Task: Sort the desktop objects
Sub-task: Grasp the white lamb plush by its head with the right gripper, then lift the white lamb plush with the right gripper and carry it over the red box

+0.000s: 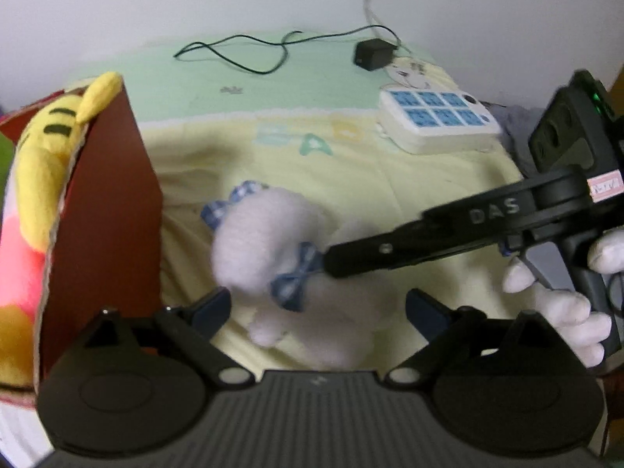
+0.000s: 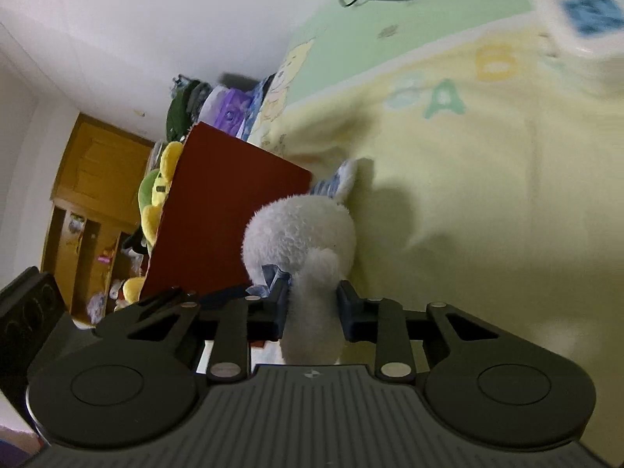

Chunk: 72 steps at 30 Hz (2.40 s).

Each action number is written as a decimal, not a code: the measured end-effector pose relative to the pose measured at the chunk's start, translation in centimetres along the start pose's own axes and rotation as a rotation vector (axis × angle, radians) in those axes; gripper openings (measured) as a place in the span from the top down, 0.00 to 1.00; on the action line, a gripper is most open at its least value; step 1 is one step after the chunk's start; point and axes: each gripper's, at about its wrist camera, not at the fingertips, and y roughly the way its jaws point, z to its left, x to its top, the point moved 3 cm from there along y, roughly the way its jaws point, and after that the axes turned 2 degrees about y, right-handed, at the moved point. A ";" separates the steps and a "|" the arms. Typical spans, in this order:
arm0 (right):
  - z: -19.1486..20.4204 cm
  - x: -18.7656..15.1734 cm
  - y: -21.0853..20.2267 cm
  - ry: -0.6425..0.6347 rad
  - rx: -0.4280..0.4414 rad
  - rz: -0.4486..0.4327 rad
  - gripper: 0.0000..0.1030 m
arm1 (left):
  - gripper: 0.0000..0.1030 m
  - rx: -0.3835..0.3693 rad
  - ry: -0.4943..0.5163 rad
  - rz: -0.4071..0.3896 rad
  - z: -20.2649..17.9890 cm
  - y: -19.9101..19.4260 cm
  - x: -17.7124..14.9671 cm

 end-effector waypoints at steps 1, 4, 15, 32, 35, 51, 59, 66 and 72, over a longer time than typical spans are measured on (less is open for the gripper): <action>-0.2 -0.5 -0.6 0.012 -0.005 -0.009 0.72 | 0.04 -0.012 -0.001 0.005 -0.2 -0.1 -0.3; -0.9 -2.3 -2.2 0.062 -0.012 -0.038 0.72 | 0.04 -0.070 -0.008 0.034 -0.7 0.4 -0.9; -0.2 -9.4 -5.2 0.177 -0.054 -0.111 0.72 | 0.11 -0.189 0.125 0.053 -4.4 -1.1 -3.8; 9.1 -10.8 -6.6 0.104 0.027 -0.301 0.72 | 0.12 -0.213 0.199 -0.225 -1.5 -12.4 -3.5; 11.8 -10.3 -6.0 0.063 0.051 -0.331 0.72 | 0.12 -0.206 0.191 -0.283 0.3 -14.7 -3.1; 22.6 -5.3 3.9 -0.143 0.176 -0.365 0.73 | 0.12 -0.088 0.115 -0.444 13.6 -21.3 -2.2; 26.3 -3.7 9.4 -0.209 0.203 -0.351 0.73 | 0.12 -0.025 0.073 -0.469 20.4 -21.7 -1.7; 27.0 -3.2 14.1 -0.200 0.177 -0.344 0.73 | 0.12 -0.008 0.051 -0.421 24.5 -20.0 -2.3; 26.8 -3.1 16.3 -0.182 0.138 -0.335 0.72 | 0.11 -0.002 0.046 -0.383 26.4 -18.3 -2.8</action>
